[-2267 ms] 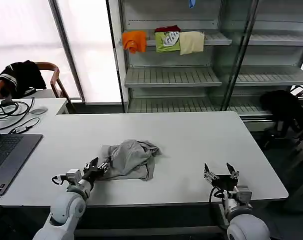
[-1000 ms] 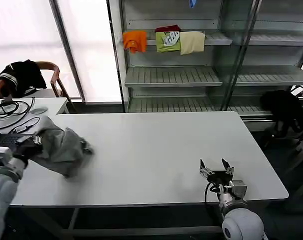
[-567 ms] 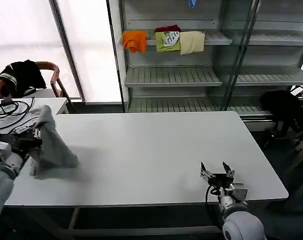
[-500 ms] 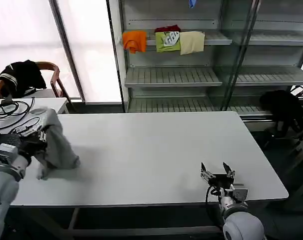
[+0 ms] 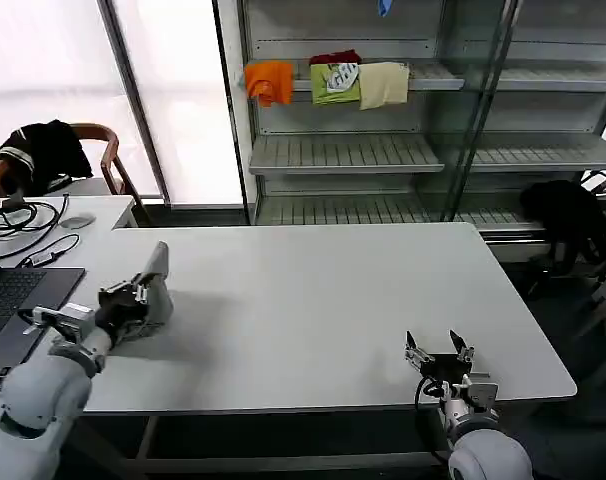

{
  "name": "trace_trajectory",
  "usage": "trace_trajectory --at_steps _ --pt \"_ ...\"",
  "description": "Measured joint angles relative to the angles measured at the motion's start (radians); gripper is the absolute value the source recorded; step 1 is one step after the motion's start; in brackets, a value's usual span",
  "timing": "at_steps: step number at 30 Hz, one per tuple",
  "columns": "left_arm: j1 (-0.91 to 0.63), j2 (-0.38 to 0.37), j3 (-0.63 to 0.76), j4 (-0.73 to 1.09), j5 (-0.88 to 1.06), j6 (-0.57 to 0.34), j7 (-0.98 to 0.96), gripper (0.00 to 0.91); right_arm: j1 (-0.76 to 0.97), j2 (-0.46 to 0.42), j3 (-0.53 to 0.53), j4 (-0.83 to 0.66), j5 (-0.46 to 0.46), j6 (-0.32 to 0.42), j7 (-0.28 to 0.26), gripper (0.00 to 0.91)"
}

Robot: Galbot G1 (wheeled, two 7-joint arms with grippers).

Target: Fold and organize the clothes.

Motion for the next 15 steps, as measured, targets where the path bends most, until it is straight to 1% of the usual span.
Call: trace_trajectory --at_steps 4,8,15 --pt "-0.029 -0.046 0.1 0.006 0.0 0.021 -0.026 0.02 -0.002 0.005 0.005 0.001 -0.009 -0.007 -0.001 0.907" --pt "-0.073 -0.108 0.204 0.029 0.004 0.035 -0.054 0.02 0.005 0.008 0.012 0.0 -0.018 -0.016 -0.001 0.907" --pt "-0.158 -0.244 0.375 0.115 0.033 0.031 -0.096 0.02 0.019 0.021 0.014 -0.009 -0.037 -0.03 -0.005 0.907"
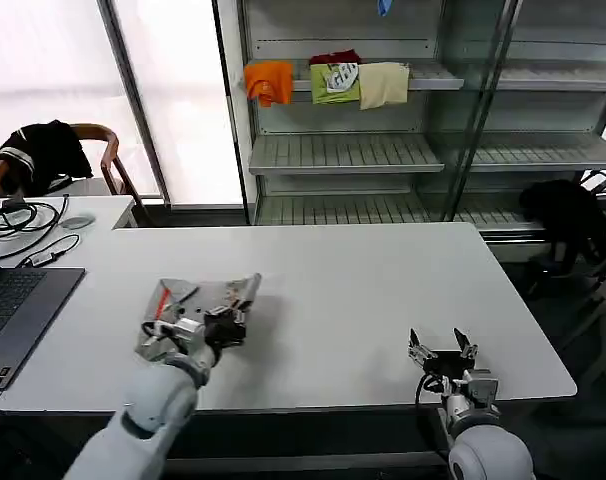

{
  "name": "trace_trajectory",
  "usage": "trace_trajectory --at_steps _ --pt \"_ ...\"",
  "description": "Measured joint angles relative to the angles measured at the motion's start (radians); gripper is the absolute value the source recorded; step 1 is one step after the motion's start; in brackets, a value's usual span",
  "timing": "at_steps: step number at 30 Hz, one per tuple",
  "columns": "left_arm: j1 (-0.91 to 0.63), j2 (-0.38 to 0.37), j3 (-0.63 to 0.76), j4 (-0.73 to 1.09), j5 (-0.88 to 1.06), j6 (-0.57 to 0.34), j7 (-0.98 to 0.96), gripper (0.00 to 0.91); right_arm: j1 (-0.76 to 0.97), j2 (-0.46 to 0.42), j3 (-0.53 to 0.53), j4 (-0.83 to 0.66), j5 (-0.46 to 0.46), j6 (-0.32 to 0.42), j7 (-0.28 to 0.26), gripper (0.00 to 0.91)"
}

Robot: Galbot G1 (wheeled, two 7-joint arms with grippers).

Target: Fold and organize the clothes.

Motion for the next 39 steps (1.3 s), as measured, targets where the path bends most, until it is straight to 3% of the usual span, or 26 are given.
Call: trace_trajectory --at_steps 2,3,4,5,14,23,30,39 --pt "-0.024 -0.038 0.037 0.033 0.01 -0.006 -0.006 0.02 0.005 0.003 -0.001 -0.003 -0.006 -0.004 -0.001 0.907" --pt "-0.039 -0.06 0.055 0.054 0.014 -0.01 -0.009 0.312 0.009 0.006 -0.003 -0.006 -0.01 -0.007 -0.002 0.907" --pt "-0.051 -0.079 0.069 0.072 0.017 -0.014 -0.013 0.685 0.011 0.009 -0.004 -0.008 -0.013 -0.009 -0.002 0.907" --pt "-0.066 -0.099 0.083 0.093 0.02 -0.018 -0.018 0.907 0.015 0.011 -0.005 -0.01 -0.016 -0.01 -0.002 0.907" --pt "-0.155 -0.244 0.153 0.237 0.024 -0.08 -0.04 0.907 0.041 0.037 -0.023 -0.033 -0.033 -0.019 -0.006 0.907" --pt "-0.188 -0.332 0.172 0.246 -0.033 -0.116 -0.087 0.907 0.076 0.062 -0.056 -0.055 -0.014 -0.032 0.008 0.907" --pt "-0.192 -0.322 0.142 0.194 -0.047 -0.12 -0.134 0.907 0.124 0.085 -0.101 -0.076 0.091 -0.031 0.034 0.907" --pt "-0.16 -0.233 0.065 0.1 -0.022 -0.091 -0.18 0.907 0.205 0.128 -0.181 -0.126 0.263 -0.045 0.081 0.907"
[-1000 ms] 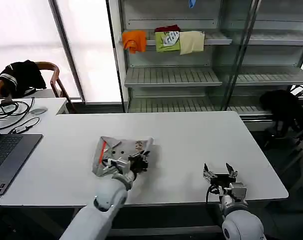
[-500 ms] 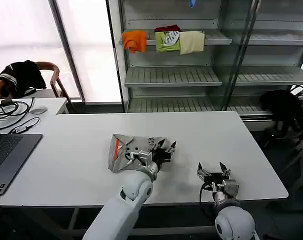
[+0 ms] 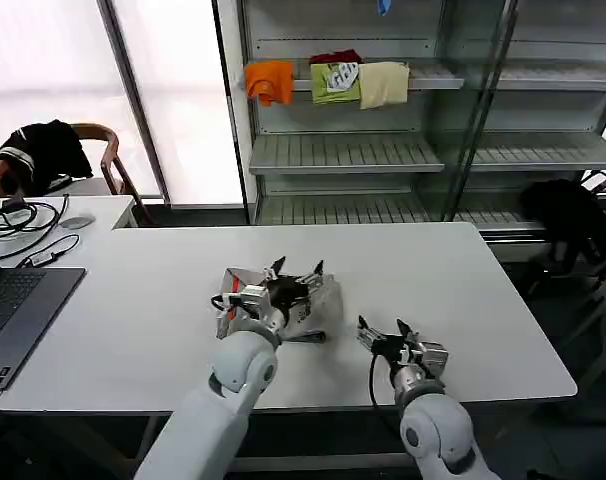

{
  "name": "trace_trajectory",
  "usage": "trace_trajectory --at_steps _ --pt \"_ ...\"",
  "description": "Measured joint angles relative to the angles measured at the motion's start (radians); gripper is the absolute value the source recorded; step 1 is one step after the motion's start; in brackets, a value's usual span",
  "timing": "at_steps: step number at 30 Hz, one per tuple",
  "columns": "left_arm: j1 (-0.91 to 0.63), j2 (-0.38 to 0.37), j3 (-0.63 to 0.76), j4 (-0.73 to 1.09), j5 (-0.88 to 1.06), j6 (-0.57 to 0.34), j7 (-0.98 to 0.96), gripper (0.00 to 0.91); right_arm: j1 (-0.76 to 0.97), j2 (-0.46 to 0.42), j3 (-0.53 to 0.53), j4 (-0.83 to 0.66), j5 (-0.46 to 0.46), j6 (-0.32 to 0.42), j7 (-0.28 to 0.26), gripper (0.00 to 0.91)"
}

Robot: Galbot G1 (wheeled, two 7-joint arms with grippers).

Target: Fold and organize the clothes.

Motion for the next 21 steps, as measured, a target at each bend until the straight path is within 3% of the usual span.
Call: trace_trajectory --at_steps 10,11,15,16,17,19,21 --pt "0.066 0.076 -0.074 -0.071 0.012 0.021 -0.018 0.907 0.09 0.067 -0.084 -0.065 0.152 -0.007 0.054 0.907" --pt "0.072 0.079 -0.08 -0.075 0.012 0.022 -0.019 0.907 0.095 0.072 -0.091 -0.071 0.164 -0.007 0.06 0.877" --pt "0.091 0.093 -0.1 -0.085 0.012 0.027 -0.023 0.907 0.11 0.083 -0.104 -0.091 0.201 -0.008 0.086 0.615" --pt "0.094 0.097 -0.104 -0.086 0.011 0.028 -0.025 0.907 0.114 0.085 -0.105 -0.096 0.21 -0.008 0.092 0.433" --pt "0.097 0.099 -0.107 -0.087 0.011 0.028 -0.026 0.907 0.116 0.087 -0.106 -0.1 0.216 -0.008 0.098 0.343" --pt "0.103 0.101 -0.111 -0.091 0.011 0.029 -0.027 0.907 0.12 0.089 -0.107 -0.107 0.23 -0.008 0.108 0.0" --pt "0.109 0.102 -0.114 -0.095 0.012 0.03 -0.028 0.907 0.121 0.089 -0.107 -0.108 0.239 -0.007 0.115 0.0"
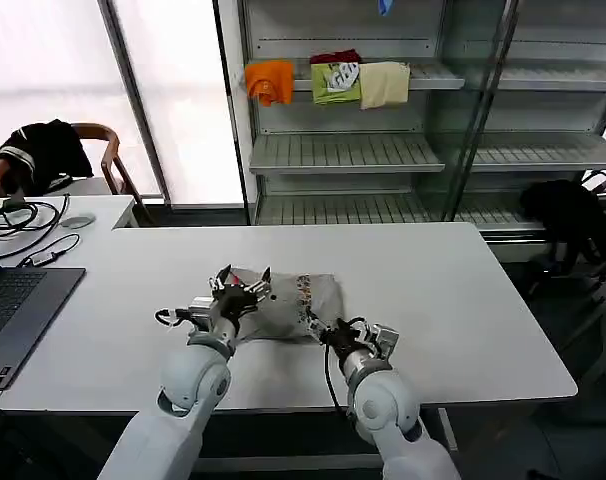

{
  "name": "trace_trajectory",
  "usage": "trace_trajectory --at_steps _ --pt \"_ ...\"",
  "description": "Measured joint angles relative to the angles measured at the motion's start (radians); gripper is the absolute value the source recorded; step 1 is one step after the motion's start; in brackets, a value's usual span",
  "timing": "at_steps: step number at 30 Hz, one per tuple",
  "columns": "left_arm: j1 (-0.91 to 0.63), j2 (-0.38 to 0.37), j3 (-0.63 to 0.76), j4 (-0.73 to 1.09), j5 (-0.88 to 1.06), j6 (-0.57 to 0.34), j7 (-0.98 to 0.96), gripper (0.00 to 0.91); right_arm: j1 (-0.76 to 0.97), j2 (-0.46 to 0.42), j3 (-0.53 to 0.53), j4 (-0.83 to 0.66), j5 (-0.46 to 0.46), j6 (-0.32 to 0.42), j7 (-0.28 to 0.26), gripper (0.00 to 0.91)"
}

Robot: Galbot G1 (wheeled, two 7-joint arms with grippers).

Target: Fold and organize the clothes.

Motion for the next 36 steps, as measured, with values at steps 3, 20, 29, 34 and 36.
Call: trace_trajectory --at_steps 3,20,29,34,36 --pt "0.01 0.001 -0.003 -0.007 0.002 0.001 -0.003 0.907 0.001 -0.001 0.0 -0.001 0.011 0.001 0.009 0.0" --pt "0.03 0.001 -0.01 -0.018 0.013 0.0 -0.011 0.907 -0.018 -0.09 0.035 0.028 0.068 -0.004 0.002 0.0" --pt "0.046 -0.013 -0.01 -0.024 0.026 -0.002 -0.011 0.907 -0.036 -0.168 0.078 0.038 0.096 -0.004 -0.016 0.0" --pt "0.057 -0.022 -0.006 -0.028 0.037 -0.004 -0.009 0.907 -0.057 -0.219 0.115 0.055 0.106 -0.004 -0.026 0.0" --pt "0.061 -0.025 -0.002 -0.031 0.04 -0.004 -0.008 0.907 -0.071 -0.239 0.134 0.065 0.109 -0.004 -0.03 0.0"
